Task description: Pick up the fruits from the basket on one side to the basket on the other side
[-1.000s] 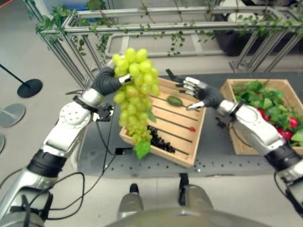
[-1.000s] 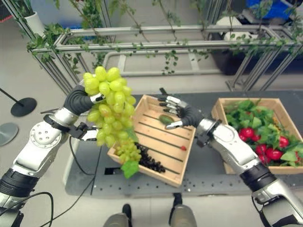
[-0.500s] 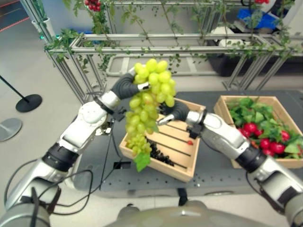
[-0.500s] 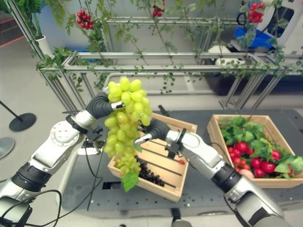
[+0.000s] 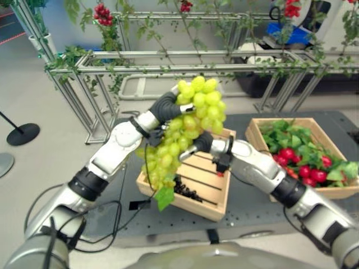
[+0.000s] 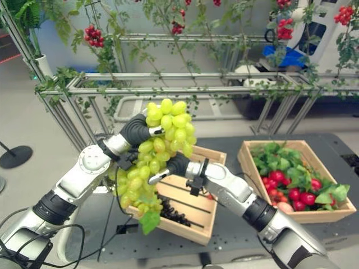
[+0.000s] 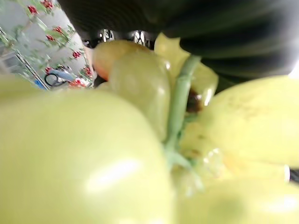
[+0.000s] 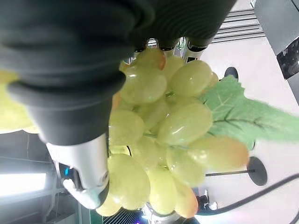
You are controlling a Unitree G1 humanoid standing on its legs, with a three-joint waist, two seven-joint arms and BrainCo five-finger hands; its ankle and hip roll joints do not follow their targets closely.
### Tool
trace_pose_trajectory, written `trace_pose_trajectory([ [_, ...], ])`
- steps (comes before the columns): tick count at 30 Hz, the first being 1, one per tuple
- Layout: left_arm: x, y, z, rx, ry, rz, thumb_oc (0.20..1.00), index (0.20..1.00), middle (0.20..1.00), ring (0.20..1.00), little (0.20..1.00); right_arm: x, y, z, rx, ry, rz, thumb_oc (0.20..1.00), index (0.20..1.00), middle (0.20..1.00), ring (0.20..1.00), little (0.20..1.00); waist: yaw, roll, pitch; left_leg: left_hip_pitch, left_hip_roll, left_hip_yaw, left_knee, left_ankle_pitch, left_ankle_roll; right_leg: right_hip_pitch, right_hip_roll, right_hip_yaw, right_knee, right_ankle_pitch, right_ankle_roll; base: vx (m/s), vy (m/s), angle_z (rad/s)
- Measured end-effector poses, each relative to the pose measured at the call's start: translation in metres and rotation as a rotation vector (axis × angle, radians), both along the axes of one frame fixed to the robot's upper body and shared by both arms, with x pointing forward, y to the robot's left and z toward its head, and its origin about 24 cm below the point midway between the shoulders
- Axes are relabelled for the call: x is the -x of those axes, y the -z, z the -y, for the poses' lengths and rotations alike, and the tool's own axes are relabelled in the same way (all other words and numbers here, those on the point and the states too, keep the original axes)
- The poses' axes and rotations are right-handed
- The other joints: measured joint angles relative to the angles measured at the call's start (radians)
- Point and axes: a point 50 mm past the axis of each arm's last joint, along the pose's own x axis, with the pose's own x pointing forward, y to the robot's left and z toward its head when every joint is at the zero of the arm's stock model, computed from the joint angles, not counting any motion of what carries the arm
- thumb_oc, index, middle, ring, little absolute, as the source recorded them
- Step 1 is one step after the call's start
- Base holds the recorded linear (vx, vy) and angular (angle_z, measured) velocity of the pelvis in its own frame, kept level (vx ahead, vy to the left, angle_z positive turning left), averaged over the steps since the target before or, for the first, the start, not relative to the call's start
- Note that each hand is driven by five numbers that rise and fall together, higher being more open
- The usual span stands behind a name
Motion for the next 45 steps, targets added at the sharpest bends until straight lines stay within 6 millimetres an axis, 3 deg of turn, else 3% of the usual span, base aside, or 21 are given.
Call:
trace_pose_trajectory([
  [15, 0.001, 0.009, 0.007, 0.053, 0.001, -0.035, 0.200, 0.200, 0.200, 0.200, 0.200, 0.009, 0.011, -0.009, -0.131, 0.013, -0.146, 1.000, 1.000, 1.000, 1.000, 1.000, 0.000, 0.013, -0.044, 0.001, 0.002, 0.003, -0.008, 0.000, 0.000, -0.001, 0.001, 0.005, -0.006, 0.002, 0.001, 0.00, 0.000, 0.00],
  [16, 0.000, 0.010, 0.007, 0.063, -0.004, -0.040, 0.200, 0.200, 0.200, 0.200, 0.200, 0.010, 0.013, -0.010, -0.152, 0.025, -0.164, 0.918, 0.918, 0.918, 0.918, 0.918, 0.000, 0.013, -0.044, 0.001, 0.002, 0.003, -0.008, 0.000, 0.001, -0.001, 0.000, 0.005, -0.007, 0.002, 0.001, 0.00, 0.000, 0.00],
  [18, -0.002, 0.012, 0.005, 0.068, -0.025, -0.049, 0.200, 0.200, 0.200, 0.200, 0.200, 0.010, 0.015, -0.011, -0.182, 0.051, -0.179, 0.200, 0.200, 0.200, 0.200, 0.200, 0.000, 0.014, -0.045, 0.001, 0.002, 0.003, -0.008, 0.000, 0.001, -0.001, 0.000, 0.005, -0.007, 0.003, 0.002, 0.00, 0.000, 0.00],
  [37, -0.001, 0.016, 0.008, 0.080, -0.051, -0.042, 0.200, 0.200, 0.200, 0.200, 0.200, 0.011, 0.022, -0.006, -0.208, 0.115, -0.221, 0.200, 0.200, 0.200, 0.200, 0.200, -0.001, 0.028, -0.063, 0.001, 0.001, 0.007, -0.013, 0.001, 0.002, -0.002, 0.001, 0.008, -0.016, 0.007, 0.003, 0.00, 0.000, 0.00],
  [39, -0.001, 0.016, 0.008, 0.089, -0.053, -0.045, 1.000, 1.000, 1.000, 1.000, 1.000, 0.011, 0.022, -0.006, -0.208, 0.115, -0.221, 0.200, 0.200, 0.200, 0.200, 0.200, -0.001, 0.028, -0.063, 0.001, 0.001, 0.008, -0.013, 0.001, 0.002, -0.002, 0.001, 0.009, -0.017, 0.008, 0.003, 0.00, 0.000, 0.00],
  [45, -0.001, 0.016, 0.007, 0.102, -0.061, -0.048, 1.000, 1.000, 1.000, 1.000, 1.000, 0.012, 0.023, -0.006, -0.212, 0.116, -0.230, 0.200, 0.200, 0.200, 0.200, 0.200, -0.001, 0.028, -0.063, 0.001, 0.002, 0.013, -0.013, 0.001, 0.002, -0.005, 0.002, 0.011, -0.017, 0.008, 0.003, 0.00, 0.001, -0.01],
])
